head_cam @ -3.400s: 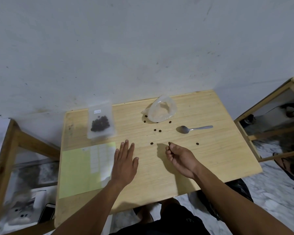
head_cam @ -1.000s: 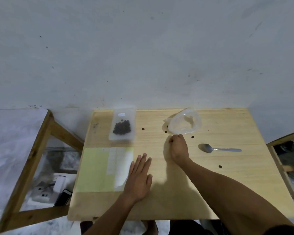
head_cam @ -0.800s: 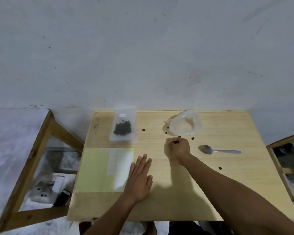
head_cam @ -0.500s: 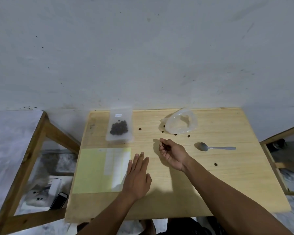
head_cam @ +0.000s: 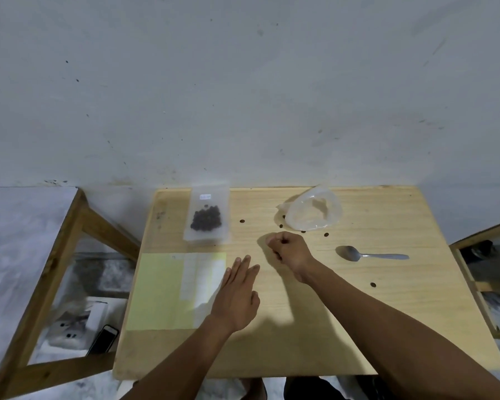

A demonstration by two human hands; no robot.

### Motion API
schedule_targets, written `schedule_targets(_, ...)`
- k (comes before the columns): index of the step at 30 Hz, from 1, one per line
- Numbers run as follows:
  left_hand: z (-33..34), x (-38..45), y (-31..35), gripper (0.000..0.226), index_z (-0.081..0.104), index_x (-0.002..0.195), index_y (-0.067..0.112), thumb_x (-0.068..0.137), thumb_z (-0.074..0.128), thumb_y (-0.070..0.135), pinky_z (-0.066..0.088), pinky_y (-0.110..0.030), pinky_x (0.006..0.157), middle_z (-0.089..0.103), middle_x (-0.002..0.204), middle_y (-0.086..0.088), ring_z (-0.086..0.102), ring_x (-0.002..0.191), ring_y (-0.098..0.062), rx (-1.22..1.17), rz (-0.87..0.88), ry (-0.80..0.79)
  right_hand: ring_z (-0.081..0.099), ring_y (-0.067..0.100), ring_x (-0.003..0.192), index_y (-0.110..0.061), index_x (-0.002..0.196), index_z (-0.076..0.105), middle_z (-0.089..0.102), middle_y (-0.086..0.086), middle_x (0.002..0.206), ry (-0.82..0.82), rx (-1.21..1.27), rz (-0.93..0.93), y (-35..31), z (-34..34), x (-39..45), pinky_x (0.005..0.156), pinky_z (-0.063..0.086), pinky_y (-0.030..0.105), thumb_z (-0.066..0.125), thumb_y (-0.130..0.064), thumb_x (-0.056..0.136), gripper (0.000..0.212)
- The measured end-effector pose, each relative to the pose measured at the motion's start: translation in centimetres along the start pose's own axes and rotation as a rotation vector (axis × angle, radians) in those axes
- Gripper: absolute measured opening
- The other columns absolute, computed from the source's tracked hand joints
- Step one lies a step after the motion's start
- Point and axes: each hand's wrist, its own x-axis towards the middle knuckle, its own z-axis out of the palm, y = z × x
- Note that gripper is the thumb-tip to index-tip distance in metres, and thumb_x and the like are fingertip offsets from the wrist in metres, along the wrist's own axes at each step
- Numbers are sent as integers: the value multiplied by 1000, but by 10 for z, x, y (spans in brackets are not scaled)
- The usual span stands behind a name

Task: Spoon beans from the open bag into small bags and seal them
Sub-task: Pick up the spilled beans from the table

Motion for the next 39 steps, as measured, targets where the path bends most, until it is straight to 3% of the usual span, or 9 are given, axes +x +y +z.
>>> schedule_targets(5, -8, 0, -3, 61, 16, 154, 24, 97, 37, 25, -3, -32, 122, -9, 163, 3, -14, 149, -15, -51, 15, -38, 53, 11, 71, -19, 92, 66, 63, 1, 89, -55, -159, -121, -15, 27, 24, 77, 51, 35, 73, -24, 85, 11)
schedule_targets(8, -14, 0, -4, 61, 17, 154, 25, 97, 39, 25, 0, -35, 123, -8, 163, 4, -14, 149, -13, -85, 16, -71, 56, 10, 75, -13, 103, 65, 68, 1, 102, -8, -312, -252, -18, 41, 42, 78, 46, 26, 70, -24, 87, 20)
schedule_targets(12, -20, -1, -7, 60, 19, 154, 24, 98, 40, 26, 2, -36, 123, -7, 164, 4, -13, 149, -13, -116, 24, -96, 64, 16, 79, -17, 96, 57, 71, -2, 89, 5, -523, -365, -18, 54, 62, 70, 45, 27, 55, -21, 91, 7)
schedule_targets(15, -18, 0, -7, 58, 21, 154, 20, 99, 39, 25, 5, -39, 123, -3, 164, -1, -10, 150, -18, -110, 36, -82, 66, 24, 82, -21, 102, 52, 71, 1, 88, -32, -649, -353, -15, 58, 75, 73, 52, 34, 50, -27, 91, 12)
schedule_targets(22, -6, 3, -9, 61, 20, 153, 24, 97, 43, 26, 4, -37, 123, -3, 164, 1, -11, 150, -18, -81, 15, -54, 64, 31, 79, -20, 92, 52, 68, 8, 87, -80, -787, -346, -20, 65, 87, 73, 54, 44, 49, -24, 92, 5)
schedule_targets(25, -7, 3, -9, 59, 21, 152, 23, 97, 43, 25, 2, -34, 122, -3, 164, 2, -11, 150, -17, -96, 24, -42, 63, 22, 74, -17, 90, 51, 67, 4, 82, -86, -715, -336, -20, 64, 83, 68, 50, 34, 49, -26, 93, 10)
schedule_targets(29, -7, 2, -11, 56, 28, 150, 21, 96, 42, 22, 9, -38, 123, 3, 164, 1, -7, 151, -17, -136, 29, -1, 45, 4, 54, -15, 66, 46, 51, -10, 60, -40, -486, -278, -22, 58, 59, 55, 36, 22, 47, -24, 89, 24)
schedule_targets(37, -5, 5, -10, 53, 34, 148, 25, 96, 38, 20, 1, -24, 119, 9, 163, 7, -4, 148, -5, -206, -9, 53, 48, 16, 55, -11, 68, 59, 57, 4, 63, 86, -96, 33, -38, -12, 46, 55, 41, 31, 47, -14, 97, 32)
schedule_targets(39, -5, 5, -9, 52, 34, 148, 26, 97, 37, 21, 1, -23, 118, 9, 163, 7, -4, 148, -5, -202, -11, 59, 48, 15, 57, -9, 79, 65, 59, 3, 67, 107, -42, 78, -39, -25, 47, 56, 41, 28, 47, -13, 99, 27)
